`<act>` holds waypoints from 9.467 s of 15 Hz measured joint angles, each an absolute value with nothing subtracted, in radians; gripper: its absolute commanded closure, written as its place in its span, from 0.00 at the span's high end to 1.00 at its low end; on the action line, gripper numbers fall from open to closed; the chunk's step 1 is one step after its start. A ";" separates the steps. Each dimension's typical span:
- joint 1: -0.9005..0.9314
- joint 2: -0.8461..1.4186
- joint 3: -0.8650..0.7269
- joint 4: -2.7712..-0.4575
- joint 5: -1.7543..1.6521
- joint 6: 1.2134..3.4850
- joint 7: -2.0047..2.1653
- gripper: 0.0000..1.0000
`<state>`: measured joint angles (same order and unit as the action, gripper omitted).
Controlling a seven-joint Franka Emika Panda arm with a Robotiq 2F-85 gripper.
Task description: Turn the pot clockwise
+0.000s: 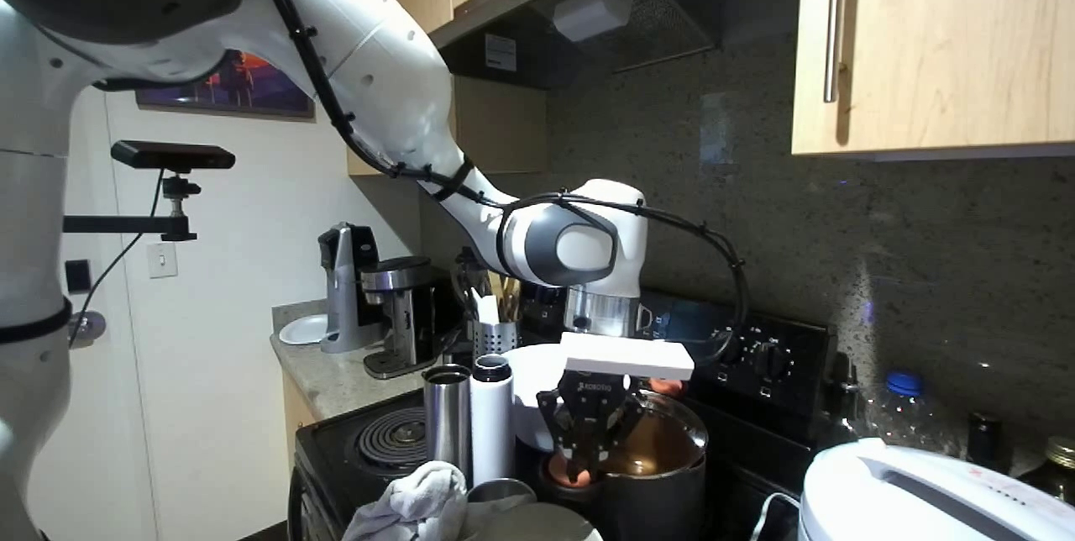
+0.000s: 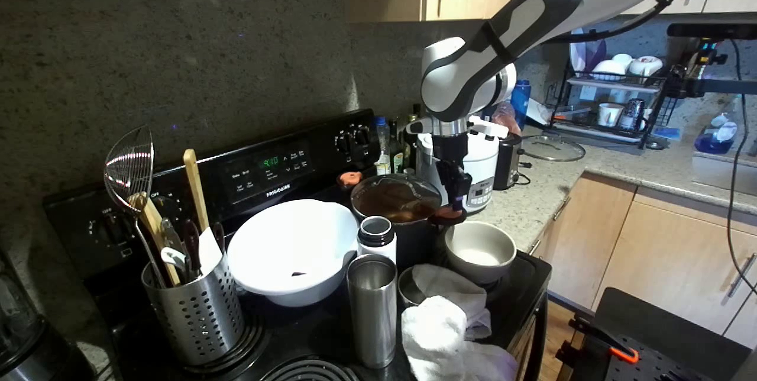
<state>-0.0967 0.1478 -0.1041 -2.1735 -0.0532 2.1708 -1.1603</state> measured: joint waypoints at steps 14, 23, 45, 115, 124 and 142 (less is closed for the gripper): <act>-0.096 0.144 -0.103 -2.171 -0.085 2.170 -0.906 0.05; -0.094 0.141 -0.103 -2.171 -0.113 2.169 -0.557 0.05; -0.055 0.136 -0.091 -2.171 -0.101 2.143 0.157 0.05; -0.045 0.502 0.000 -1.569 -0.126 2.231 -0.397 1.00; -0.063 0.710 0.018 -1.331 -0.127 2.230 -0.472 1.00; -0.070 0.793 0.024 -1.180 -0.137 2.135 -0.473 0.00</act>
